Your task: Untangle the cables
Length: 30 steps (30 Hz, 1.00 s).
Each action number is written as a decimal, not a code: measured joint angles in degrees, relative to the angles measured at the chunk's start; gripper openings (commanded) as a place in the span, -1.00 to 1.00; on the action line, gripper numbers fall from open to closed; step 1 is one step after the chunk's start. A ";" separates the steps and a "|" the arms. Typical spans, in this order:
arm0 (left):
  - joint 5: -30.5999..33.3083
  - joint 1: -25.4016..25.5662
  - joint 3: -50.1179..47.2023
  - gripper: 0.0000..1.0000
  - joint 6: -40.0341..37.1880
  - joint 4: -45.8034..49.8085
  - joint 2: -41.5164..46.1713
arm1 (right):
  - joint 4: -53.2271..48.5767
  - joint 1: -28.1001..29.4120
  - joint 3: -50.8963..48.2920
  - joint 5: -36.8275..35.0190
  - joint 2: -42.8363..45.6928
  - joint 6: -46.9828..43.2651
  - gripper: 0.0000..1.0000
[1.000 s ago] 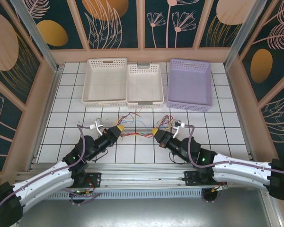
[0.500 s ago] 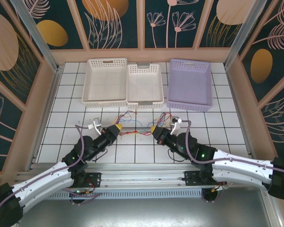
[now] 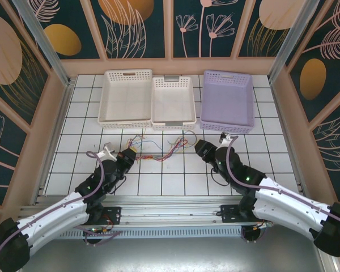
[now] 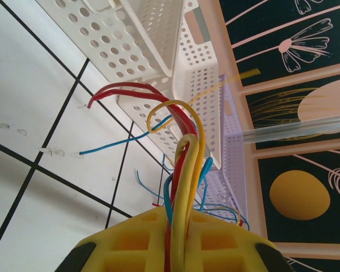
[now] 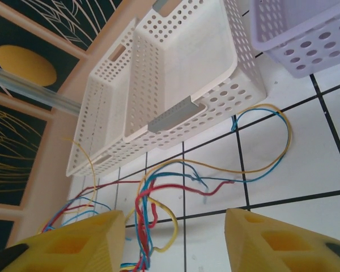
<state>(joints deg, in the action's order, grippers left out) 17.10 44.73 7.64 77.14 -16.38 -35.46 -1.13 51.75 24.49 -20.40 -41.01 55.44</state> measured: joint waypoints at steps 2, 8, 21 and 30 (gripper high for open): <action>0.07 0.00 0.39 -1.00 -0.46 0.63 0.00 | -0.50 -0.83 0.00 1.51 0.26 -1.29 0.25; -0.94 0.00 4.07 -1.00 -5.77 4.11 -1.95 | -3.39 -3.48 0.50 7.80 -3.74 -4.81 0.40; -3.17 0.00 2.75 -1.00 -13.51 4.61 -2.60 | -1.14 -1.05 4.17 20.22 -9.90 -8.20 0.49; -3.34 0.00 1.66 -1.00 -13.51 1.68 -1.81 | -0.92 6.69 8.24 16.70 -17.66 -8.31 0.49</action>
<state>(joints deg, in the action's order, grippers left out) 13.76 44.73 9.30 63.64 -14.70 -37.28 -2.04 58.43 32.73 -3.70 -58.67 47.13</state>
